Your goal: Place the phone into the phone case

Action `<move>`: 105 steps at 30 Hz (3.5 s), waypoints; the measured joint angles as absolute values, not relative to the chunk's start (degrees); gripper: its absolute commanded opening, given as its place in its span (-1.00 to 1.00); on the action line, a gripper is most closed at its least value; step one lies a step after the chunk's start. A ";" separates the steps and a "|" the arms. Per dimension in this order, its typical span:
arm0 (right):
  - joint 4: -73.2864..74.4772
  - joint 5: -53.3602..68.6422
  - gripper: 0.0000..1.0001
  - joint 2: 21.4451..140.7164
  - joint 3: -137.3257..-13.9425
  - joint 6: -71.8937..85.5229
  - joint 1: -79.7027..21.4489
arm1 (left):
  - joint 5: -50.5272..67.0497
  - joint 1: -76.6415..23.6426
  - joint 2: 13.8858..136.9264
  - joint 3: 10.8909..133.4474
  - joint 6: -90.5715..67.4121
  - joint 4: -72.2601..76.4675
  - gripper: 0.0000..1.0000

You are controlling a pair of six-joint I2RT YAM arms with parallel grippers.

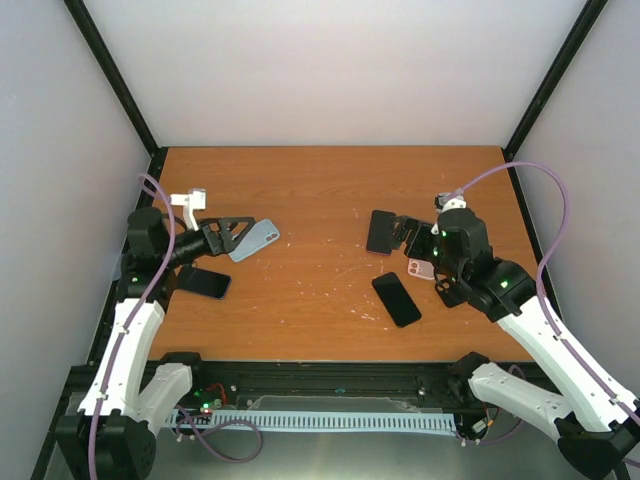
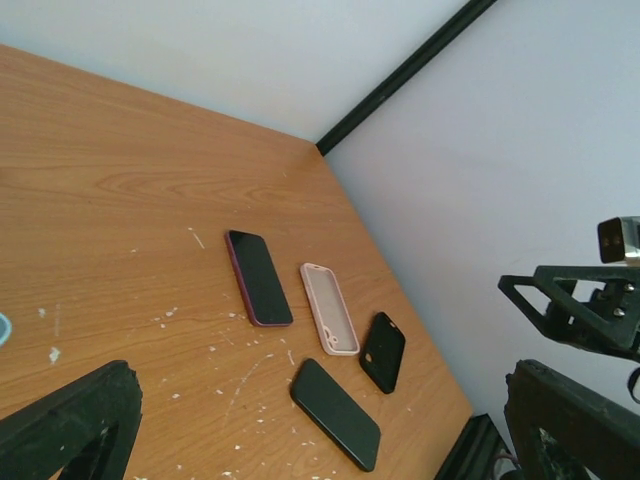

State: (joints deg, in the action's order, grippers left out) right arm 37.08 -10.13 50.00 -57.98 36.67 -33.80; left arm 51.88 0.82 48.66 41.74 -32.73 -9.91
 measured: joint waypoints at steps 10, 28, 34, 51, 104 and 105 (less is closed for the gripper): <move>39.64 -13.28 0.91 56.95 -57.17 37.43 -33.80 | 44.71 0.82 48.56 42.35 -29.80 -13.32 0.99; 35.29 -21.67 -0.07 86.91 -56.10 33.10 -22.70 | 35.57 0.80 46.33 39.46 -25.19 -15.38 0.99; 29.80 -19.57 -0.40 94.13 -56.47 32.14 -18.28 | 34.00 0.78 46.22 39.44 -24.47 -16.58 0.99; 24.29 -13.87 -0.94 105.38 -61.73 29.30 -16.29 | 34.04 0.78 46.00 39.40 -23.44 -16.82 0.99; 37.17 -14.41 0.83 94.17 -61.63 31.29 -52.75 | 31.38 0.78 46.87 39.09 -23.16 -18.90 0.99; 38.41 -15.05 0.97 92.86 -60.95 31.35 -52.27 | 31.38 0.78 46.94 39.09 -23.14 -18.90 0.99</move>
